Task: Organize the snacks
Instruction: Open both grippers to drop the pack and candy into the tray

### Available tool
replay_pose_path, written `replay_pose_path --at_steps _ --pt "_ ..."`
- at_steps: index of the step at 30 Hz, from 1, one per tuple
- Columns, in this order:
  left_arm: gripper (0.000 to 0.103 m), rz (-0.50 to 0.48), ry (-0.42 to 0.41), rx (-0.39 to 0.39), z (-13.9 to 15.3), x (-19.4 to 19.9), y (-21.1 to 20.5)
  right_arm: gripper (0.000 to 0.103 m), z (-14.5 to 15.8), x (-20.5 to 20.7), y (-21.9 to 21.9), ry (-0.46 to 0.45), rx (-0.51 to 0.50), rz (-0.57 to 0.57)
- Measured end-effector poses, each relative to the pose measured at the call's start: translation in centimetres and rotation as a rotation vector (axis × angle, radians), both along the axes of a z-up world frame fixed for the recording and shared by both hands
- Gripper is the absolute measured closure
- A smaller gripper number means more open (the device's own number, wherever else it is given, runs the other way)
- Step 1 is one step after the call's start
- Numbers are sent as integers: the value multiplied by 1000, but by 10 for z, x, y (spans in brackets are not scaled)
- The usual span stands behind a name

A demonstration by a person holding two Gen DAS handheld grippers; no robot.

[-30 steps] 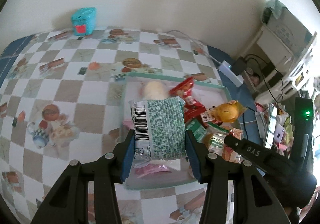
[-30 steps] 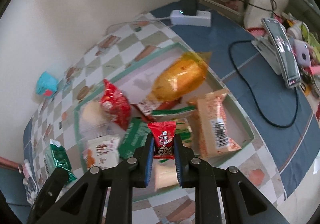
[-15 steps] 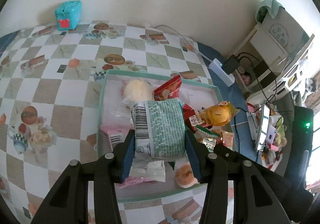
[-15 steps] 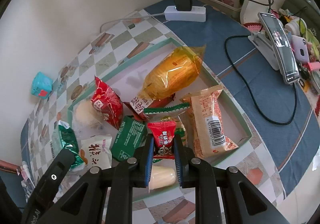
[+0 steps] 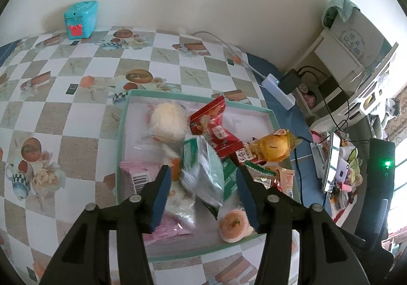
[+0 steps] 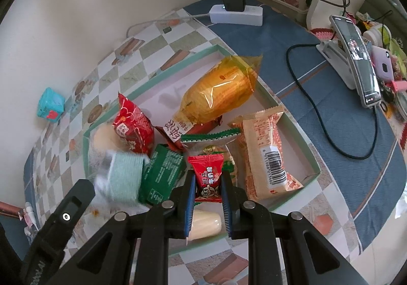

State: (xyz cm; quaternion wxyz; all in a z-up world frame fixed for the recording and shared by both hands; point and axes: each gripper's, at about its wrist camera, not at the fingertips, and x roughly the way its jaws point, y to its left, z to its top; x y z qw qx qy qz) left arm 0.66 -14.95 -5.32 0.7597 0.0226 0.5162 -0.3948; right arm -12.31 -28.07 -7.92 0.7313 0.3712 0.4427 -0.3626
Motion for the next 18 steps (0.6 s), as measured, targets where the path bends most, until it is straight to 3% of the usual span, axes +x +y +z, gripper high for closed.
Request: replay_pose_path --at_steps 5,7,11,13,18 --pt "46 35 0 24 1 5 7 81 -3 3 1 12 5 14" --pt "35 54 -9 37 3 7 11 81 -4 3 2 18 7 17" --pt "32 88 -30 73 4 12 18 81 -9 4 2 30 19 20" --pt "23 111 -40 107 3 15 21 79 -10 5 2 39 20 22" --pt "19 180 -110 213 0 21 32 63 -12 5 3 53 20 20"
